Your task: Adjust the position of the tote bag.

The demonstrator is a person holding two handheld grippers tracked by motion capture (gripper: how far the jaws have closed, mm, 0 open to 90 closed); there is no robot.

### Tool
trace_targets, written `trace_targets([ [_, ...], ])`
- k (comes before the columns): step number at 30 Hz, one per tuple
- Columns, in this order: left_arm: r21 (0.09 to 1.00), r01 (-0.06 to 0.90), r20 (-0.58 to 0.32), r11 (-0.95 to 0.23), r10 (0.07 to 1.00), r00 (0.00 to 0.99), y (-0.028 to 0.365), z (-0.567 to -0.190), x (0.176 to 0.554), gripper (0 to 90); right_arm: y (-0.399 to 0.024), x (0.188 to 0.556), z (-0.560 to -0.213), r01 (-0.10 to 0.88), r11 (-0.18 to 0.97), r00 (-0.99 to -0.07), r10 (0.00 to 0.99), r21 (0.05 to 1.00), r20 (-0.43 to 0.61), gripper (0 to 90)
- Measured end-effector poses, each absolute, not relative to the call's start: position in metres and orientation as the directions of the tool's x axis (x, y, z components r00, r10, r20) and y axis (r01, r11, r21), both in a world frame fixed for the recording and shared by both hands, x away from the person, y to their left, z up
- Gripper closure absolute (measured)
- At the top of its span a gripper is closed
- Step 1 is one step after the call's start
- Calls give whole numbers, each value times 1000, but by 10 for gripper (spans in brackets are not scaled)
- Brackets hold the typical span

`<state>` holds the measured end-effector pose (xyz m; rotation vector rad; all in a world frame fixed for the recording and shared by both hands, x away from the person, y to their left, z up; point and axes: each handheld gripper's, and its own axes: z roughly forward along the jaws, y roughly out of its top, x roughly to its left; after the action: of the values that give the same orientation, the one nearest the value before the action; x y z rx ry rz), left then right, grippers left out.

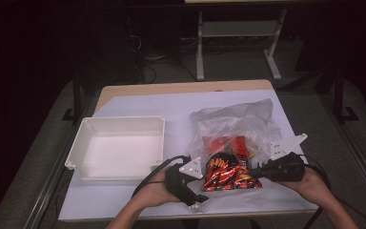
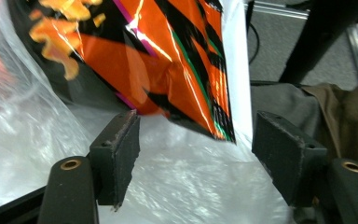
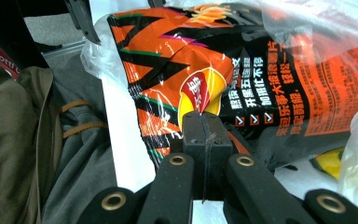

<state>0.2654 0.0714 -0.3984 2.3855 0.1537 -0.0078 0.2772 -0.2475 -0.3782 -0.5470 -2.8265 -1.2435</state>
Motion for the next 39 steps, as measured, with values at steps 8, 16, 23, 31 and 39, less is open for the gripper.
trace_targets([
  [8,732,101,6,-674,154,988,73,-392,265,450,-247,281,-368,314,611,-941,300,727,155,900],
  [16,763,79,57,-642,189,980,78,-385,266,677,-246,285,-358,296,614,-946,295,732,135,900],
  [23,776,65,84,-627,205,975,80,-376,267,827,-244,285,-349,276,619,-951,287,735,116,900],
  [31,795,94,62,-599,235,970,81,-370,270,886,-249,282,-345,264,602,-950,295,754,97,832],
  [39,801,121,24,-586,233,972,82,-369,274,890,-259,264,-348,182,577,-954,299,796,1,480],
])
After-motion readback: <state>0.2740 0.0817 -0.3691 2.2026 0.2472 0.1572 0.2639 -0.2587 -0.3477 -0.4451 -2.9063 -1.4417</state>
